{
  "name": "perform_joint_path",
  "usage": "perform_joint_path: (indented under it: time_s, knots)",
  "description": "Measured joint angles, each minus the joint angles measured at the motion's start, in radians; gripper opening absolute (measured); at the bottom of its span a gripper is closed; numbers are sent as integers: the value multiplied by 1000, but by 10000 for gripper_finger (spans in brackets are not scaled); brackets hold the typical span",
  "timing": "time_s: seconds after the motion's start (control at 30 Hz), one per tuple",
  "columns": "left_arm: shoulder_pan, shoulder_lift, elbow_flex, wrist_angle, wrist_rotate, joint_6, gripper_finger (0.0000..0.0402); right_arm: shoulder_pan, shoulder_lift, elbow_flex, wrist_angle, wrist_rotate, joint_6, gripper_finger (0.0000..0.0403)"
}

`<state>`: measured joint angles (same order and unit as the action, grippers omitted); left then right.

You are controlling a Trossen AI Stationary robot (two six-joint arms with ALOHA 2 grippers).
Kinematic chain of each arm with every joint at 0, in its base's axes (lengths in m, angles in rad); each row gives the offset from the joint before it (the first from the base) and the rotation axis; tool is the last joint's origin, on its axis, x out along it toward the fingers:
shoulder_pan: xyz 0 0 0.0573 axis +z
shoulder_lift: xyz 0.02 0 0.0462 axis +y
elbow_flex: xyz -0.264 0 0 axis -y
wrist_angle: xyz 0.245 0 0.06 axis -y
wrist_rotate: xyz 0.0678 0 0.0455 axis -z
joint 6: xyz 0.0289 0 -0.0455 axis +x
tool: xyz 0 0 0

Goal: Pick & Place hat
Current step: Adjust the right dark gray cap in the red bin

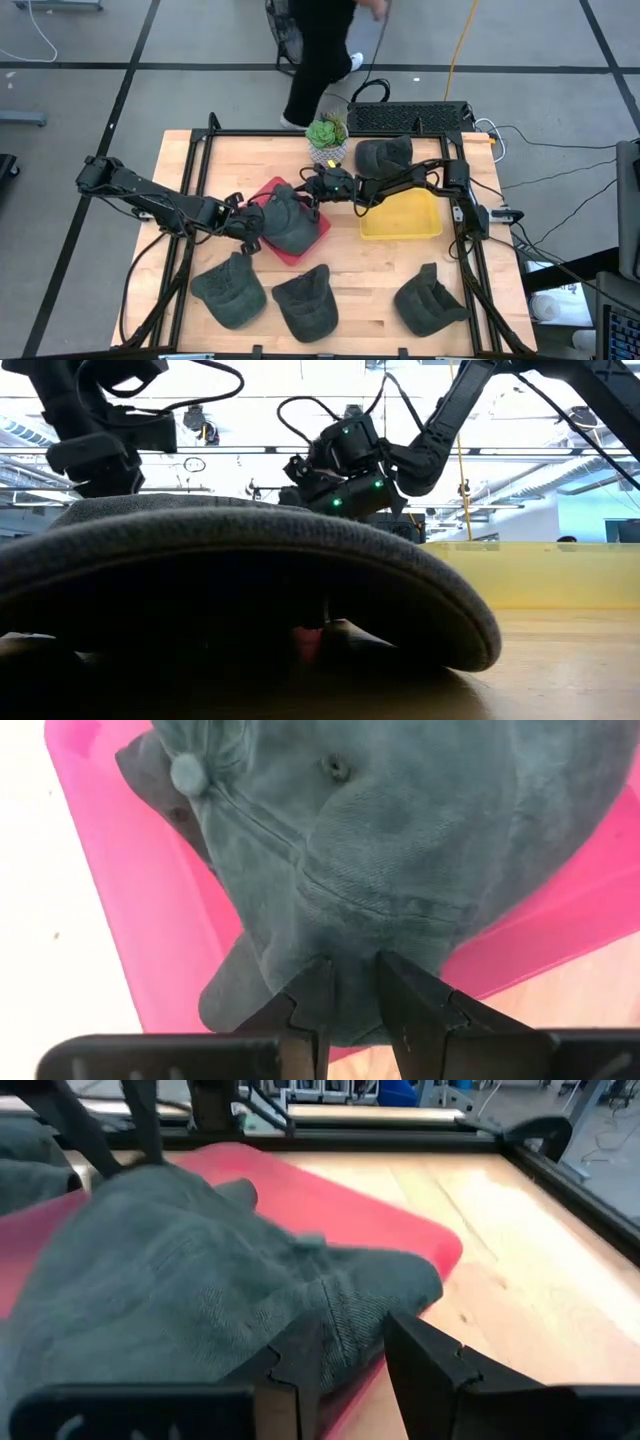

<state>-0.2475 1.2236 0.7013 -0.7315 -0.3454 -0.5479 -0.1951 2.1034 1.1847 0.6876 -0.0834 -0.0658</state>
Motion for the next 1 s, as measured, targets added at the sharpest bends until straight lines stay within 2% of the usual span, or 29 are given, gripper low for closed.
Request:
perform_joint_path:
  time_s: [0.43,0.67,0.83,1.0]
  knots:
    - [12,0,9,79,-30,59,88,1,-15,0,-1,0,-26,100]
    - [12,-28,9,106,-53,143,88,1,-51,0,39,0,-36,100]
    - [11,-104,10,139,-66,137,88,3,-49,1,68,-65,15,100]
    - [-22,-166,11,148,-56,46,88,8,-35,0,13,-74,10,100]
